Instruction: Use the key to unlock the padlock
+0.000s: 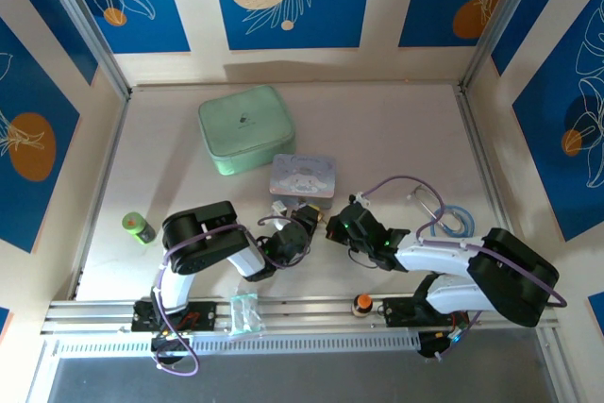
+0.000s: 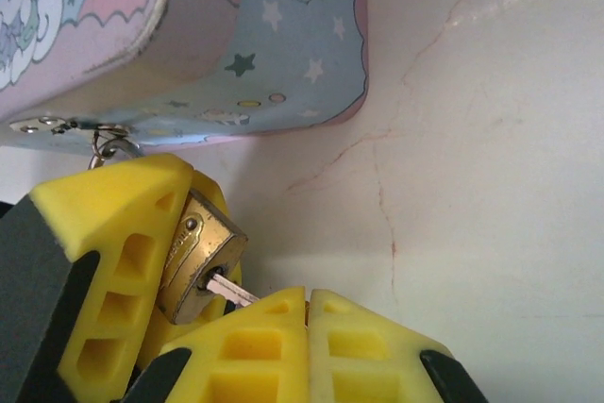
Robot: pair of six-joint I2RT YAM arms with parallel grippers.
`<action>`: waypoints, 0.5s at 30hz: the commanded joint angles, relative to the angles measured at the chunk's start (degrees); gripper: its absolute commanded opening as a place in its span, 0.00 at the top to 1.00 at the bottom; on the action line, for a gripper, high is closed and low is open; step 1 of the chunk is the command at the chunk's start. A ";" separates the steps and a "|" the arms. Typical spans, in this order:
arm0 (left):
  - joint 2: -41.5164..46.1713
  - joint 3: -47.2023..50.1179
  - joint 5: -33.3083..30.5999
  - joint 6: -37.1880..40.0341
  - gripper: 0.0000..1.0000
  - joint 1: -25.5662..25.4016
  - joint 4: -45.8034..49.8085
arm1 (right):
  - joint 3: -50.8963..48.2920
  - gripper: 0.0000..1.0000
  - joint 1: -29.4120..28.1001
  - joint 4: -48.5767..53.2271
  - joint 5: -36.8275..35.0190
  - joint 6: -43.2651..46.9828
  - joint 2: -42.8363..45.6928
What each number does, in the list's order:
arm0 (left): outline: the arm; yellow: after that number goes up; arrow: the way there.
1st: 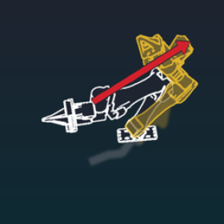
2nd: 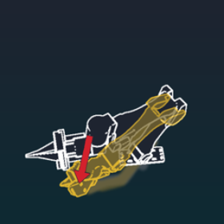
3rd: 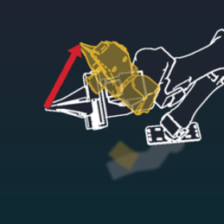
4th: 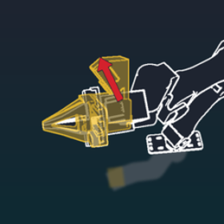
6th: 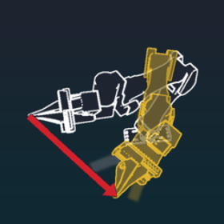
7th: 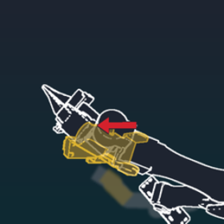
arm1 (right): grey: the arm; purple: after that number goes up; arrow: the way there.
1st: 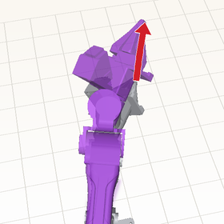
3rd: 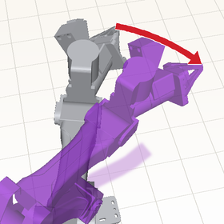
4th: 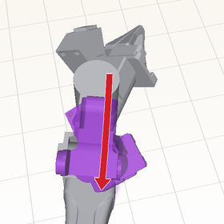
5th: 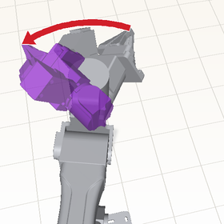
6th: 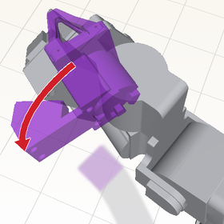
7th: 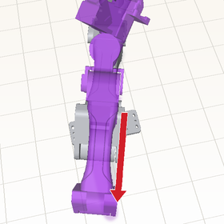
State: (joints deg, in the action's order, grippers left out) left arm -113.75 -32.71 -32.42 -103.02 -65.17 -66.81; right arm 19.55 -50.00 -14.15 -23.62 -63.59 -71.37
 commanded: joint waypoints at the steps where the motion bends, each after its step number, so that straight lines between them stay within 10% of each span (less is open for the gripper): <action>1: -0.76 -3.33 14.02 -0.56 1.00 -3.48 0.19 | 5.06 1.00 -2.10 -11.67 7.80 1.21 3.19; 15: 0.30 -1.48 11.93 1.89 1.00 -2.87 2.24 | 5.49 1.00 4.21 6.36 11.48 2.51 11.04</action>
State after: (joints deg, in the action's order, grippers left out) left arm -113.86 -34.30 -27.05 -103.18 -65.71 -67.90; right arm 20.58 -46.85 -7.14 -14.68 -63.33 -63.88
